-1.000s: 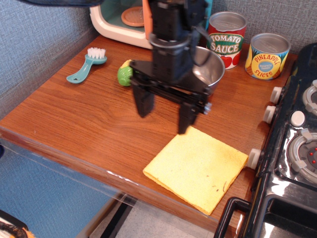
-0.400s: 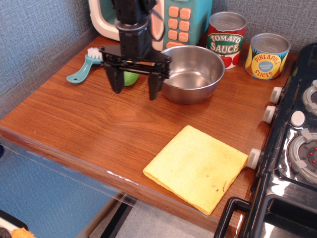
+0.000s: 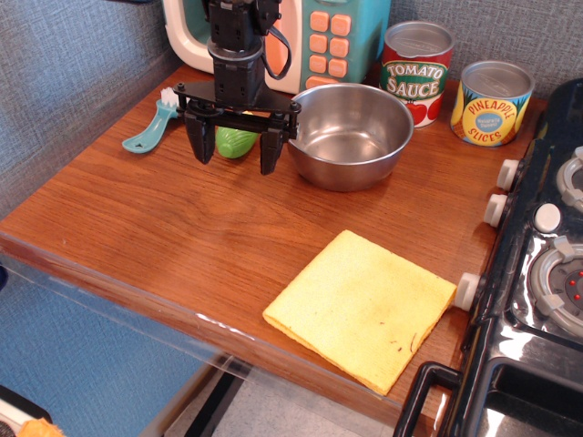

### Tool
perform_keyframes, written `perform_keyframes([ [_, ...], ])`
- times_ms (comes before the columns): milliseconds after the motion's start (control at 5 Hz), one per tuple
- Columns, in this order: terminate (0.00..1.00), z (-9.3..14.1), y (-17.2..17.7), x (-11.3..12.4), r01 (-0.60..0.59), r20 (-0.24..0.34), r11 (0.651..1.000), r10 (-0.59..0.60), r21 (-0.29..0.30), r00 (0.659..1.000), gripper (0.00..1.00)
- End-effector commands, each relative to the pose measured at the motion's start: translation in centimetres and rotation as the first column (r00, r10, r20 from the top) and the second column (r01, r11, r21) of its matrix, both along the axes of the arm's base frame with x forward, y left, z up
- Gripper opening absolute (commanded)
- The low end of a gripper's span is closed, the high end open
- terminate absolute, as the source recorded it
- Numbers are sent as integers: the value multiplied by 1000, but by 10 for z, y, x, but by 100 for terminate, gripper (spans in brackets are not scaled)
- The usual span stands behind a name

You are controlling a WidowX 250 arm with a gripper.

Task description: Place the corn on the yellow rag.

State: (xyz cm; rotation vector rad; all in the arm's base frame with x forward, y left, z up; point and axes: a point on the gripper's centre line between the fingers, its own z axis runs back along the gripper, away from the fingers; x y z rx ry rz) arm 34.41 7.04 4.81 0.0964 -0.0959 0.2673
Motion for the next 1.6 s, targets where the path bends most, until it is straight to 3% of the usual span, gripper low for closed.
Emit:
perform_keyframes([
  [0,0,7,30,21,-101,38,995,99,26,994,100],
  [400,0,-2,51,37,-162,38,987,161,7,986,100],
  [1000,0,-24,49,51,-159,17,987,160,-16,987,100],
  [1200,0,-22,49,49,-174,29,985,174,-18,984,0],
  [1400,0,-4,50,45,-159,63,987,160,-19,985,0],
])
